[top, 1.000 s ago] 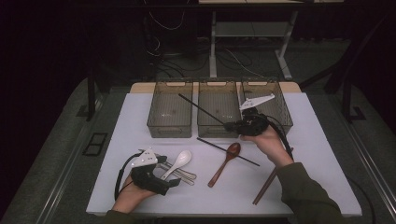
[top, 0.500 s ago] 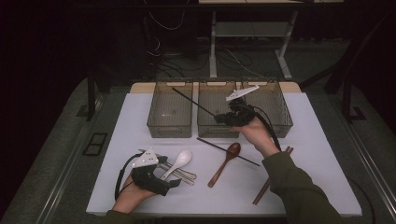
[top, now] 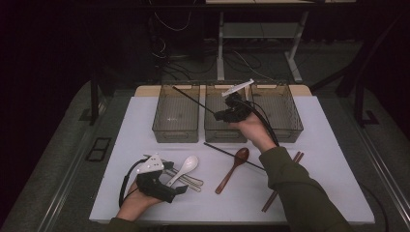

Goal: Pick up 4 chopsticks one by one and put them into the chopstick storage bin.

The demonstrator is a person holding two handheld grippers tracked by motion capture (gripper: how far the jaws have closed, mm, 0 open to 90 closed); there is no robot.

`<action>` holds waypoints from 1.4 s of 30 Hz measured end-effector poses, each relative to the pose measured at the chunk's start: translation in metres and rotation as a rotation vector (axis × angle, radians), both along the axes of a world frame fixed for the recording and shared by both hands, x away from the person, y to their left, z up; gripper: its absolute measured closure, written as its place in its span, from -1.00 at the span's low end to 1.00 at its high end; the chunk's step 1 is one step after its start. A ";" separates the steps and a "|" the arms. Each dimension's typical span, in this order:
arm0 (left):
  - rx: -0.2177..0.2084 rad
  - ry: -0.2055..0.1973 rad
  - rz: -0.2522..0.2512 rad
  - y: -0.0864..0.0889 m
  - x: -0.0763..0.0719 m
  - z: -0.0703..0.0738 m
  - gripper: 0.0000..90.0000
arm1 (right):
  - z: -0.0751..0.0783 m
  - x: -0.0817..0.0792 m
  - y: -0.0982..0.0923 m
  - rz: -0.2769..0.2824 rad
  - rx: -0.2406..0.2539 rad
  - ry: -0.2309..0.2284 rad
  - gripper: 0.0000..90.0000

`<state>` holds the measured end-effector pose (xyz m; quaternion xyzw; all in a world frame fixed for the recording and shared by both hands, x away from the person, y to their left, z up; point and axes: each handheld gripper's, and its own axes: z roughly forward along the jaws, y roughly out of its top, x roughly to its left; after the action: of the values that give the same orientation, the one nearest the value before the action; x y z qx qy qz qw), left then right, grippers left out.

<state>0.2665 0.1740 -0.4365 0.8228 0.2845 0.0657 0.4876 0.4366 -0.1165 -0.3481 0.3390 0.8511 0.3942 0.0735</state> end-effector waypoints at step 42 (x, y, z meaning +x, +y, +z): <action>-0.008 -0.004 -0.017 -0.001 0.001 0.001 -1.00 | -0.014 0.050 0.085 -0.060 -0.156 0.094 0.90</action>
<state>0.2670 0.1734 -0.4351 0.8231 0.2767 0.0623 0.4919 0.4861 -0.0319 -0.3621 0.3758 0.8711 0.3078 0.0716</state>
